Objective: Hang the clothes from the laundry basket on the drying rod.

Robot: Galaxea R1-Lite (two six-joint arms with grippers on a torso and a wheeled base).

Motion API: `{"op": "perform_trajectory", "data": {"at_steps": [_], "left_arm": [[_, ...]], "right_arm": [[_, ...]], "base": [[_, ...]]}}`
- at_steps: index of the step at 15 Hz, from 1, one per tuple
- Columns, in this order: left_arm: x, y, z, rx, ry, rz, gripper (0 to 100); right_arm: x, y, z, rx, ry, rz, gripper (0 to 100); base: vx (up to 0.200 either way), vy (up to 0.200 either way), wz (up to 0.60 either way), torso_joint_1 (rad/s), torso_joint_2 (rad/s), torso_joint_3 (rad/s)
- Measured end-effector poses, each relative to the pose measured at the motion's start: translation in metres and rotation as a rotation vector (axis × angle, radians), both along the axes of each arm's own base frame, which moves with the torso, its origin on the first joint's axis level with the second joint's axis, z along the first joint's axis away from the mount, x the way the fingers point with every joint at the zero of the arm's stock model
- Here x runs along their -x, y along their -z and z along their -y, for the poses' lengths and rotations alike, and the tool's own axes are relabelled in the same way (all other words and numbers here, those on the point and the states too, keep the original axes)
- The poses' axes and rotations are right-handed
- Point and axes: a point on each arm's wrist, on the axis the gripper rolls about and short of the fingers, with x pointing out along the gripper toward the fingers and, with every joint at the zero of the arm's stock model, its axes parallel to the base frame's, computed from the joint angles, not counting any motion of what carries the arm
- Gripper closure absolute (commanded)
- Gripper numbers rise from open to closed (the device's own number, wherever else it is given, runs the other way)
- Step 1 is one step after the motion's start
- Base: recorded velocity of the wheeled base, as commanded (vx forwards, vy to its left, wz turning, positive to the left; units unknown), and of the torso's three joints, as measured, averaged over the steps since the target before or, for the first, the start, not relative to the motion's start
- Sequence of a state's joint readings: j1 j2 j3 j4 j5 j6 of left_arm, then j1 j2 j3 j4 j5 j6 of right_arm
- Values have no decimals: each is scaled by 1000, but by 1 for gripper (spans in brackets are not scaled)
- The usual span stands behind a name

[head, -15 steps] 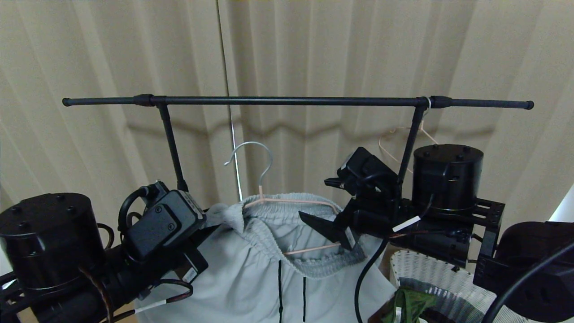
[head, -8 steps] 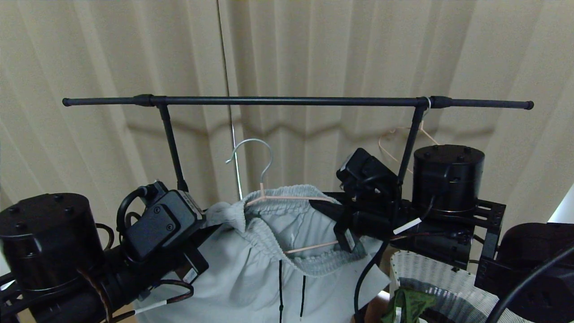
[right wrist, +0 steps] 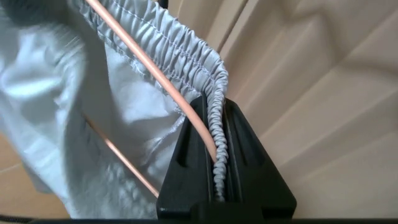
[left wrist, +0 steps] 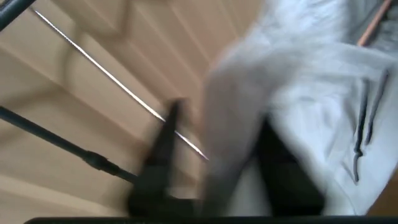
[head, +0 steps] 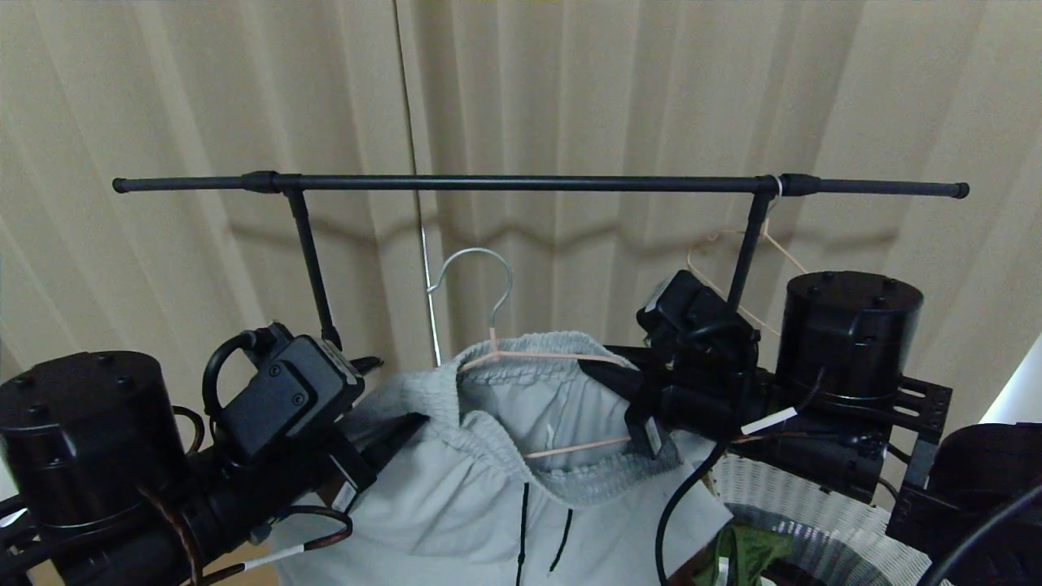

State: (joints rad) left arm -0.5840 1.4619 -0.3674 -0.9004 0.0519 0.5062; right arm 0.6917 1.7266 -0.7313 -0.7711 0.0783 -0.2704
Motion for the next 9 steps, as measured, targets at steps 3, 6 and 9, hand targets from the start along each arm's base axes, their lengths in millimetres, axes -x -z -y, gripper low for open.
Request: {"op": "perform_trajectory", "data": {"at_steps": [3,6,9], "left_arm": [[5,-3,-2,67,15,-23,0],[17,-14,-6,158,127,-20,0],[23,-20,-16,181,107,4,0]], "right_arm": [[-5,-8,17,-11,58,19,100],[-9,-15,34,-17,117,30,100],[-8,-23,44,-30,145,49,100]], "base": [[0,0,0,0,0,0],[0,0,0,0,0,0],[0,0,0,0,0,0]]}}
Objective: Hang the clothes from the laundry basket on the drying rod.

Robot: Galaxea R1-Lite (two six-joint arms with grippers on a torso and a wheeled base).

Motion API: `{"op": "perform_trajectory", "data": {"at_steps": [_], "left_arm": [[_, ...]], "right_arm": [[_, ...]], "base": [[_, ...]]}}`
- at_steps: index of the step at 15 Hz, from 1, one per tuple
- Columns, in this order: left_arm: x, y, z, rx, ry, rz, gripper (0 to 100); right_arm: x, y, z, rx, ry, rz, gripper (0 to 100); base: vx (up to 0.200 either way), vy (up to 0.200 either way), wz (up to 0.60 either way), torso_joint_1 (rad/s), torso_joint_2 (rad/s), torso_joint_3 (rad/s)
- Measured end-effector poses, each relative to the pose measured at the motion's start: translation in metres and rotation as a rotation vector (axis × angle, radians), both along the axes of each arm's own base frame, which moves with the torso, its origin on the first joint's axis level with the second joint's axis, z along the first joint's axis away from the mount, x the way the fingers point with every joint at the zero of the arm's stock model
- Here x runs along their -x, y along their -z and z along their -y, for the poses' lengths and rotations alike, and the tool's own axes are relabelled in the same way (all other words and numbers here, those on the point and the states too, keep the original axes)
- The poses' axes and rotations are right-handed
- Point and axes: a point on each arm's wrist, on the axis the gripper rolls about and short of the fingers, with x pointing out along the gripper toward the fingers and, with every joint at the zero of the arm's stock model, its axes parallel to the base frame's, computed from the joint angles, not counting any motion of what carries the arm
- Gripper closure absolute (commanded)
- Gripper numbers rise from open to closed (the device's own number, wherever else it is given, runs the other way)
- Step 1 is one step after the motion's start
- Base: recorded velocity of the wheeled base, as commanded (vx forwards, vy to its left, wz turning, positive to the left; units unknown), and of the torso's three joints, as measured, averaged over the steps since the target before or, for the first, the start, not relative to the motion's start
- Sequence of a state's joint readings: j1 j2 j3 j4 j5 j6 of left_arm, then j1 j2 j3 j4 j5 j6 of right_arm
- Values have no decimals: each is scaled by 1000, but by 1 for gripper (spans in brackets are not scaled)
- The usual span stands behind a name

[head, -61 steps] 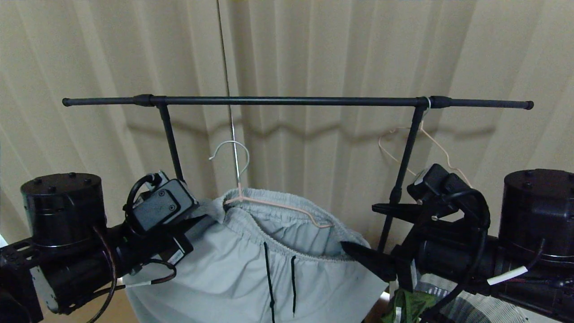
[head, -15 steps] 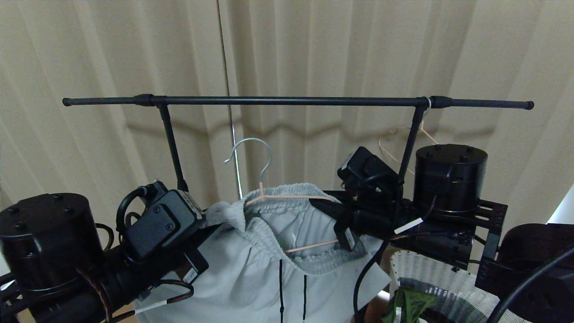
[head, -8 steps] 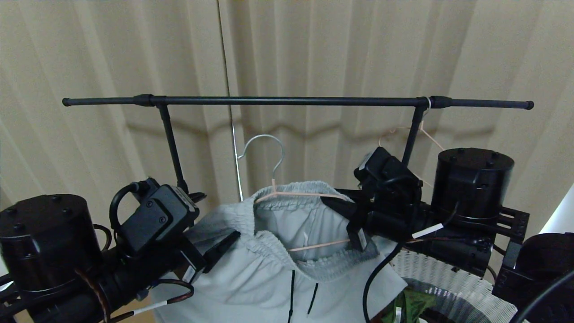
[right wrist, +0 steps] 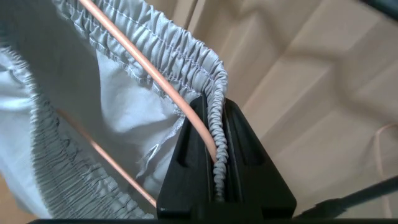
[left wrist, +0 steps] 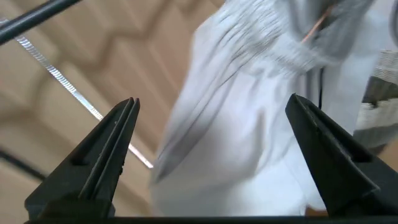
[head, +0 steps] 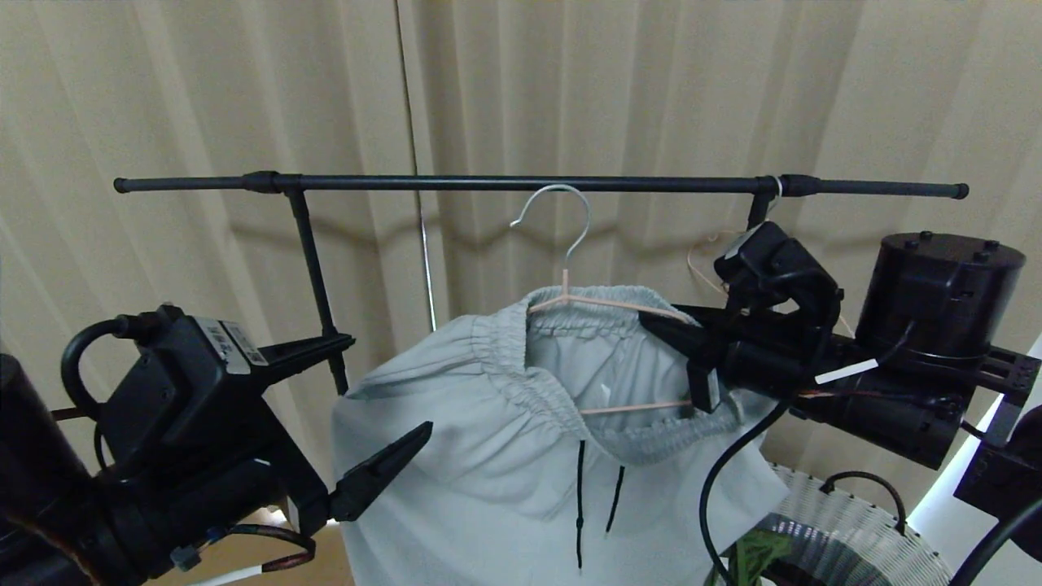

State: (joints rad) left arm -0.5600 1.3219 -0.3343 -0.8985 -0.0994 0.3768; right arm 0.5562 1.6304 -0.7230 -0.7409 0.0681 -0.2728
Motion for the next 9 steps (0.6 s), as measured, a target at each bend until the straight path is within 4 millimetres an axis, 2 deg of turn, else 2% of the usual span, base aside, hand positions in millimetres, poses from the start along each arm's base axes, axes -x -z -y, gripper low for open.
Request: {"op": "perform_trajectory", "data": {"at_steps": [5,9], "left_arm": [[-1,27,-27,-62,-132,-86,0],[-7,39,-32,-83,-174,-147,0]], "right_arm": [[6,-13,10,-14,20,23,100],[12,-21,14,-28,16,45,100]], "base": [[0,0,0,0,0,0],[0,0,0,0,0,0]]}}
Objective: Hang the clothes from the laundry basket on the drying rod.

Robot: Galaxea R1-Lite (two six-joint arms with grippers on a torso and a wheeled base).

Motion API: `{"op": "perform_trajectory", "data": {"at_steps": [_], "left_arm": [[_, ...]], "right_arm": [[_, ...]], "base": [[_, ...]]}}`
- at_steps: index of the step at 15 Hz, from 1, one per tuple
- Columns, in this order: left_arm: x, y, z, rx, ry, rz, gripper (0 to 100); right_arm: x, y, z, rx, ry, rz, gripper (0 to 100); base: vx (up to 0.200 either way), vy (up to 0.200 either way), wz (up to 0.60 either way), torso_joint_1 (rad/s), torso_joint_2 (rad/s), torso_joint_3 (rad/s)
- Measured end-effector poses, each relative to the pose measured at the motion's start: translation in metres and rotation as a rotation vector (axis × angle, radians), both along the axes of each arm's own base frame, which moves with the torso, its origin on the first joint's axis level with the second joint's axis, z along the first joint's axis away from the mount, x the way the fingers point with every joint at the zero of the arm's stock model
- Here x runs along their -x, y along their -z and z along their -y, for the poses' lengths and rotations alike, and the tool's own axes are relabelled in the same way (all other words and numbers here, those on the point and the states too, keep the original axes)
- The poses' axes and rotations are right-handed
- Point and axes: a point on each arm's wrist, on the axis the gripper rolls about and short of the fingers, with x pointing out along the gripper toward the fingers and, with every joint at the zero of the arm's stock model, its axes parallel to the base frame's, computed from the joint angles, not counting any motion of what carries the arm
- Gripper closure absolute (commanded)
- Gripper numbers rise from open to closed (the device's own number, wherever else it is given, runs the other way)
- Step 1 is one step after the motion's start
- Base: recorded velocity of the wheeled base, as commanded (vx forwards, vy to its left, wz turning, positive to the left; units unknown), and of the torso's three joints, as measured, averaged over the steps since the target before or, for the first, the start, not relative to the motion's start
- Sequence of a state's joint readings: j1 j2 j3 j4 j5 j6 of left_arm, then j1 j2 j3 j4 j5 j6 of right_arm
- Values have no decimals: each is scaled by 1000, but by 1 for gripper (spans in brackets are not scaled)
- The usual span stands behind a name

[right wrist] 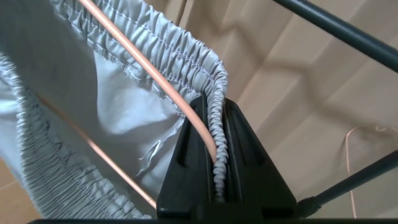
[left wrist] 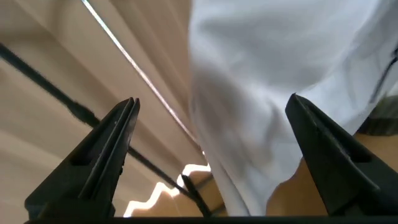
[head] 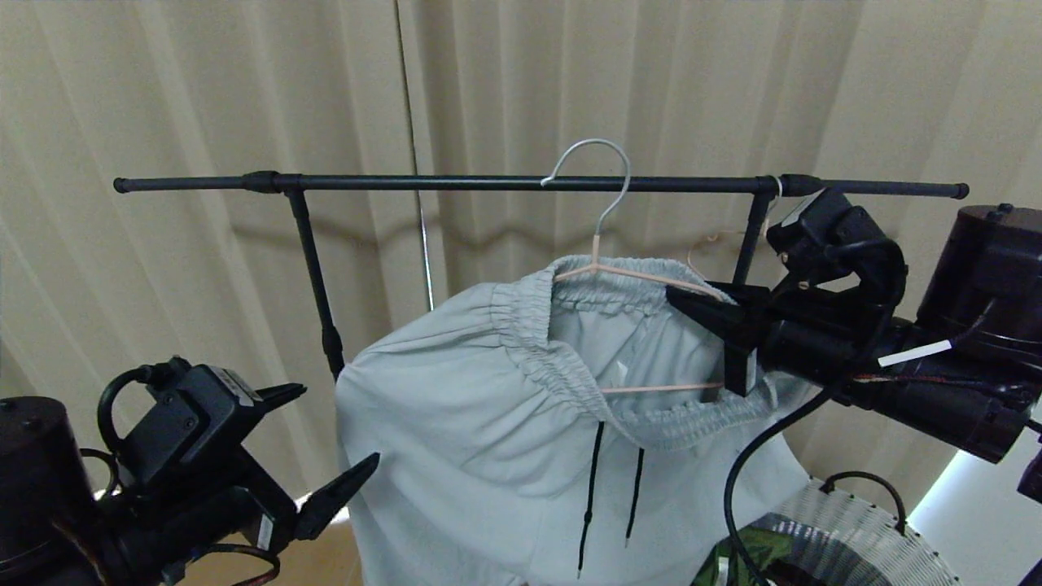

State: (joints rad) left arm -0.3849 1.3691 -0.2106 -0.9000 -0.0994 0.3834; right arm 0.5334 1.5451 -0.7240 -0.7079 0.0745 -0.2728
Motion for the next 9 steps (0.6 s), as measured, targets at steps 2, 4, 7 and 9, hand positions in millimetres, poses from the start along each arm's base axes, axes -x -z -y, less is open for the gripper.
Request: {"op": "perform_trajectory", "data": {"at_steps": [2,4,7,9], "left_arm": [[-5,3,-1,-5,-17,-18,0],[-8,6,-2,-16,-22,-28,100],[-10,8,-3,-21,-34,-40,100],[-12,11,-9,-32,-66,-50,100]], "right_arm": [[3,-2,2,-3,-3,5,100],[5,-3,3,-6,-4,10,100],[5,-4,3,-8,-2,12,100],[5,-4,3,-9,-2,14,100]], "base": [[0,0,0,0,0,0],[0,0,0,0,0,0],[0,0,0,0,0,0],[0,0,0,0,0,0]]}}
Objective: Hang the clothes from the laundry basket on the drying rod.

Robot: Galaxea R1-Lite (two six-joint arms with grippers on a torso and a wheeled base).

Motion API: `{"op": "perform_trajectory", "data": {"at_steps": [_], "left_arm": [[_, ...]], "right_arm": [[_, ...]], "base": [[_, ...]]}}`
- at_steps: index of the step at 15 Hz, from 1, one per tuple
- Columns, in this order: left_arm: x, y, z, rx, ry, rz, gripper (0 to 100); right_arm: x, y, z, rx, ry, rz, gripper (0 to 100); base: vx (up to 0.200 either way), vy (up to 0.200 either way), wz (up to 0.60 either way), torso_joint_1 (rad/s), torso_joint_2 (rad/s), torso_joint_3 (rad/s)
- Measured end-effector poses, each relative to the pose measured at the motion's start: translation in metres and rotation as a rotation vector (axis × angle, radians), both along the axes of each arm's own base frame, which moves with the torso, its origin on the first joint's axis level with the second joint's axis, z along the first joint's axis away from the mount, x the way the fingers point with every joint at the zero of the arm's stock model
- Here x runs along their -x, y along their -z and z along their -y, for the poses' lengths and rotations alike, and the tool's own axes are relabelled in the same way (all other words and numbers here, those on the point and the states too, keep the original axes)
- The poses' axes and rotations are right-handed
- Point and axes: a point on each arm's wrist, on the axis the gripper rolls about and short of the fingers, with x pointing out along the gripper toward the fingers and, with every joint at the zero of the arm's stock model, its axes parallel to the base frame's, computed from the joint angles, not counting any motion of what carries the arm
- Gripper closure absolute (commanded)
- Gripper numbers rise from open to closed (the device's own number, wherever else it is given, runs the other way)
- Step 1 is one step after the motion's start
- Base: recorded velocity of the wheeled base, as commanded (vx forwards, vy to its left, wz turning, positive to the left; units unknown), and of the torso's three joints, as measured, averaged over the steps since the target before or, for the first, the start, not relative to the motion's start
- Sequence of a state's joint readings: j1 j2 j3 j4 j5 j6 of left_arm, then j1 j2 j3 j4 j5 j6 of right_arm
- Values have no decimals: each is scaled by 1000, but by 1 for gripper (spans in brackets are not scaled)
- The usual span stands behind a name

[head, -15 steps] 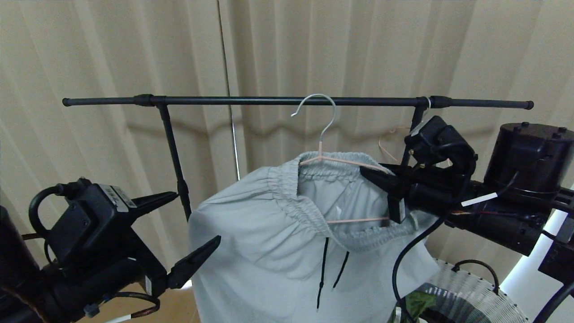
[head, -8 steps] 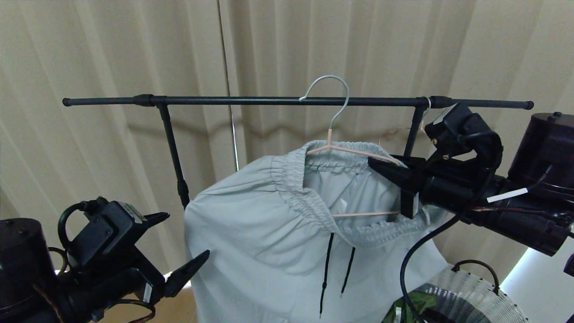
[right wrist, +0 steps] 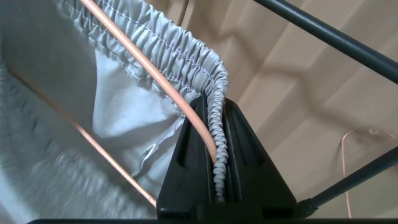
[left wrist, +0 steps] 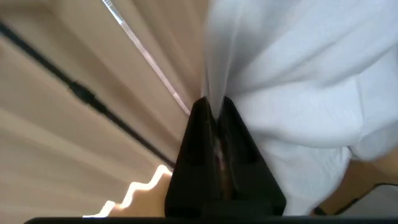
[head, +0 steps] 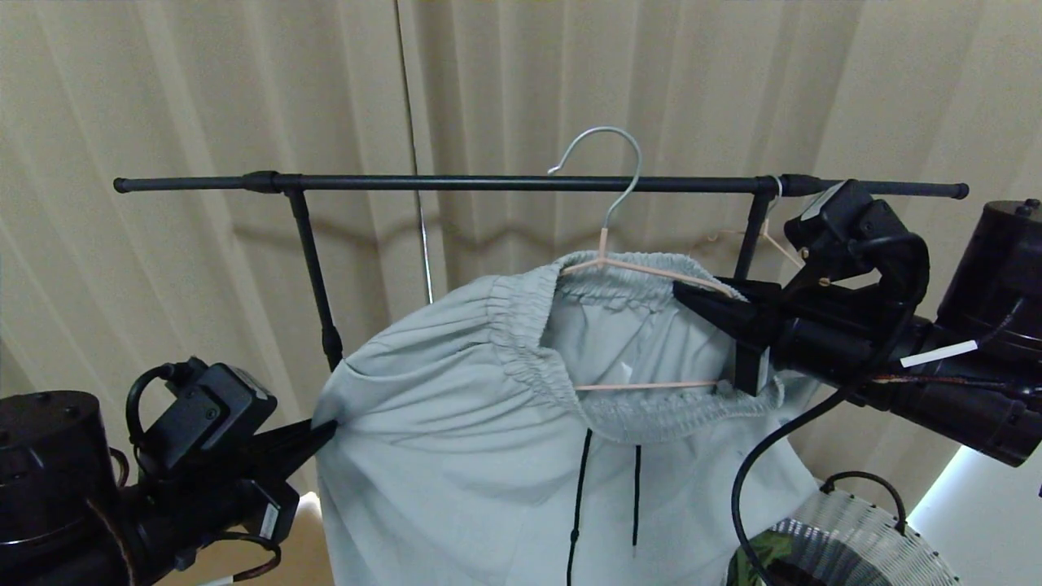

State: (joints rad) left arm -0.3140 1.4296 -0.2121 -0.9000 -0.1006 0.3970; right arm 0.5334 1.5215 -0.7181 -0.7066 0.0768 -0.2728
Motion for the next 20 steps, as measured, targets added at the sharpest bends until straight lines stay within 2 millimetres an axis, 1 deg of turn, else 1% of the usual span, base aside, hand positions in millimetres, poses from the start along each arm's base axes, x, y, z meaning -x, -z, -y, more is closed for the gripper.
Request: {"op": "perform_trajectory", "data": {"at_steps": [4,7,8,11,13,16,20], "left_arm": [[-6,3,-19,-44,-93,0,100],[-5,8,-34,-106,-147,0,100],[-4,8,-35,-107,-154,-1,0],[-2,8,-34,-107,-148,-1,0],[0,6,-33,-97,-143,10,0],[12,-1,-34,-36,-153,36,0],[34,-20,-37,93,-180,130,0]], "right_arm": [[-2,0,2,0,16,1,100],[-3,0,4,1,24,-1,100],[-3,0,4,2,24,-2,100],[-3,1,5,1,30,-2,100],[-2,5,5,25,31,-41,100],[1,10,9,74,103,-107,100],[5,22,16,120,246,-225,100]], "base": [[0,0,0,0,0,0],[0,0,0,0,0,0],[0,0,0,0,0,0],[0,0,0,0,0,0],[0,0,0,0,0,0],[0,0,0,0,0,0],[0,0,0,0,0,0]]}}
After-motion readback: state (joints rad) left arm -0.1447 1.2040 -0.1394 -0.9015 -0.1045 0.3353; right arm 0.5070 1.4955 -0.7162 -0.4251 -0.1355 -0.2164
